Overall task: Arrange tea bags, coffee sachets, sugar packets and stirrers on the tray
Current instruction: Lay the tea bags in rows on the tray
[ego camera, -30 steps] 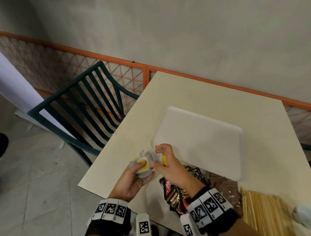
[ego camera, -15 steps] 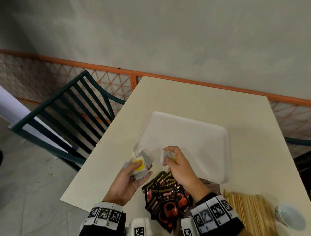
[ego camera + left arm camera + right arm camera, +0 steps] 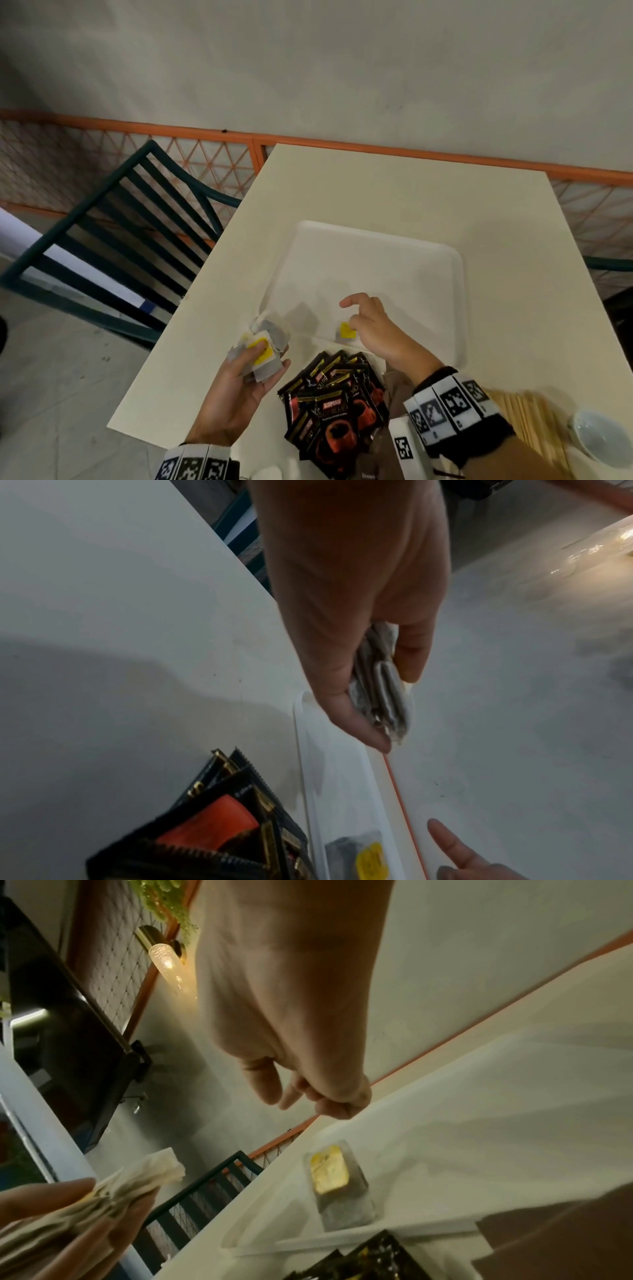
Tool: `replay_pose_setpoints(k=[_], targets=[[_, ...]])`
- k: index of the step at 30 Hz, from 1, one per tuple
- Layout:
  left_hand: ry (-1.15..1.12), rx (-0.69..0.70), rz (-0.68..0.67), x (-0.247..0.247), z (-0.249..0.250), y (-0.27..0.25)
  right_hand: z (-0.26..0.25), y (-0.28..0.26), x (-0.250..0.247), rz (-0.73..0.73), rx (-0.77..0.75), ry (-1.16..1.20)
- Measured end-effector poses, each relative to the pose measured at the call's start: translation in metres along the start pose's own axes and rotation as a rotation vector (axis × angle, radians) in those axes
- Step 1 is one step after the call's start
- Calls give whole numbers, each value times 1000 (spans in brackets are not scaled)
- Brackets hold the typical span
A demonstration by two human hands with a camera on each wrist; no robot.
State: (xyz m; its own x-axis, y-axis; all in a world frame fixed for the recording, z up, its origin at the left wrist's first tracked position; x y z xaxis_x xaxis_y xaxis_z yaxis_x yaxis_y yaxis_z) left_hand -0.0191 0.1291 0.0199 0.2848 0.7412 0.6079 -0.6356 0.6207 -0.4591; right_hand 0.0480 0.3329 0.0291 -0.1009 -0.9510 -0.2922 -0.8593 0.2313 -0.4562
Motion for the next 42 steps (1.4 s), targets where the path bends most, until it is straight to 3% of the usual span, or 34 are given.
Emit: replay_pose_setpoints(k=[5,8,13,17,23,26,28,31,36,42], targets=[[45,-22,-21,-9,7,10,4,17,-13,90,20,-365],[64,-44,-18,-17,17,19,18,24,-18,66,103,-503],[103,-53,-29,-28,29,32,30,41,-11,183,241,-377],[109,-59,-20,-39,39,39,32,58,1,151,338,-431],[90,-88,13,-54,48,53,21,71,4,199,217,-277],[119,-96,-4,-56,51,60,3,85,-1,295,138,-39],[136,-97,-8,-56,53,65,-5,96,-6,366,112,-21],[157,-100,-16,-57,57,70,-9,101,-14,385,31,-294],[168,-101,-18,-57,61,81,3,96,-2,108,-224,-878],[148,-119,46,-56,65,95,12,119,2,67,-232,-1090]])
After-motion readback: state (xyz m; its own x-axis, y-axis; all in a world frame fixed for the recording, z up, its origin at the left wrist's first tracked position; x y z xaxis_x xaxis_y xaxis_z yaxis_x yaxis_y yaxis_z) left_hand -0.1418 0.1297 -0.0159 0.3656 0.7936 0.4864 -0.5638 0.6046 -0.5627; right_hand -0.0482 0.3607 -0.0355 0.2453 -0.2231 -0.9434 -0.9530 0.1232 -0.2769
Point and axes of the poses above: each hand's wrist, its own y-axis towards the middle knuckle, its own x-axis out of the palm, z = x × y, the point moved 3 cm from there along y, towards the middle knuckle, and after that the axes turned 7 degrees about -z, right-handed, at the moved point
